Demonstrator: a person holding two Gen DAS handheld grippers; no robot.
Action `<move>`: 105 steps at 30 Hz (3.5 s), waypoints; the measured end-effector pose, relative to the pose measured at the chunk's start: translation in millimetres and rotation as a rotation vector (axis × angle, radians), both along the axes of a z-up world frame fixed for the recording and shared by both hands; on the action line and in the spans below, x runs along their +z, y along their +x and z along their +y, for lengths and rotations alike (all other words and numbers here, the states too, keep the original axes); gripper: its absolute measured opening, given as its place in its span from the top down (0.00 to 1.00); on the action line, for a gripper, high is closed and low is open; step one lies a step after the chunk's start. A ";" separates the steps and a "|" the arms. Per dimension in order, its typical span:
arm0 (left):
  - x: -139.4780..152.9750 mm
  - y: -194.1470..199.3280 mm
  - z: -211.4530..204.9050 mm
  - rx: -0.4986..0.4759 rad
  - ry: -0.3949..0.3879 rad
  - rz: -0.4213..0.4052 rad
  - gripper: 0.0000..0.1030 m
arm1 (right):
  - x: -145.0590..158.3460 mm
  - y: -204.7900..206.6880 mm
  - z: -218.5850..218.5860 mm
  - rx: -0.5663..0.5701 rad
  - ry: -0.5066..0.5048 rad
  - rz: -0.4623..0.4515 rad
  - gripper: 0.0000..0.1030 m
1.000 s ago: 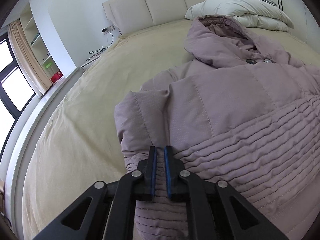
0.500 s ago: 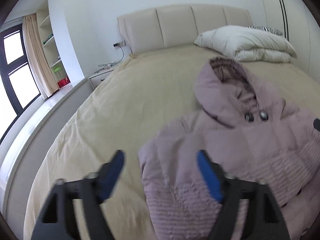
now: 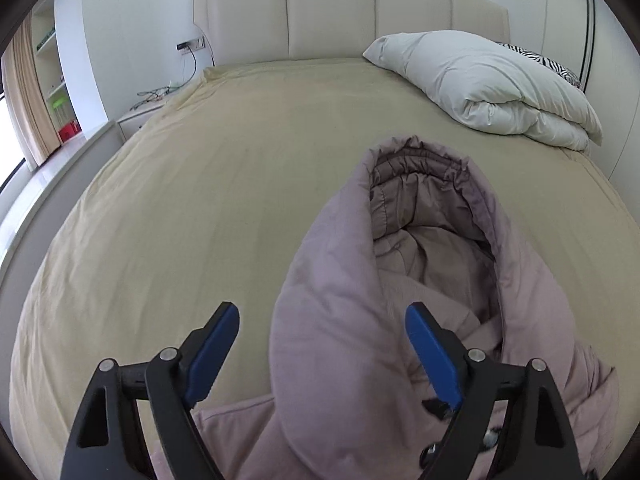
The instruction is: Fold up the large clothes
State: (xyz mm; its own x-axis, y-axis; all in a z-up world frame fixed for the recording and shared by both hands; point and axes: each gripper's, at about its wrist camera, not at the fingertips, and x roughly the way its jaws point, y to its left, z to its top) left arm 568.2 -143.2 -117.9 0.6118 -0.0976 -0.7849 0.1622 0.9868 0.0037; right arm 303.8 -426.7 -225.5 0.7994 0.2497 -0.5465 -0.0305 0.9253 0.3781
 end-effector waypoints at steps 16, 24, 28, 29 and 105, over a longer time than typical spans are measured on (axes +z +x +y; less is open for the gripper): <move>-7.3 -11.4 6.1 -0.051 -0.159 -0.092 0.90 | 78.9 183.1 -23.0 0.043 -0.089 0.142 0.28; 11.2 -70.7 16.1 -0.158 -0.094 -0.254 0.90 | 46.4 299.0 15.9 -0.075 -0.156 0.280 0.25; 18.9 -89.8 24.5 -0.171 -0.126 -0.292 0.91 | 55.9 324.9 34.1 -0.045 -0.188 0.283 0.74; 21.2 -94.7 29.0 -0.166 -0.153 -0.295 0.91 | 61.4 323.3 35.2 -0.045 -0.195 0.275 0.80; -66.6 -236.9 51.5 -0.181 -0.313 -0.056 0.56 | 42.3 195.1 101.5 0.206 -0.463 0.200 0.40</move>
State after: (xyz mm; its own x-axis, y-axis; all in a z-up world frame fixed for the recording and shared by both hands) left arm 331.3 -91.7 -184.5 0.6040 -0.4381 -0.6657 0.3420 0.8970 -0.2800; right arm 498.9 -325.2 -183.3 0.6283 0.0870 -0.7731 -0.1978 0.9789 -0.0507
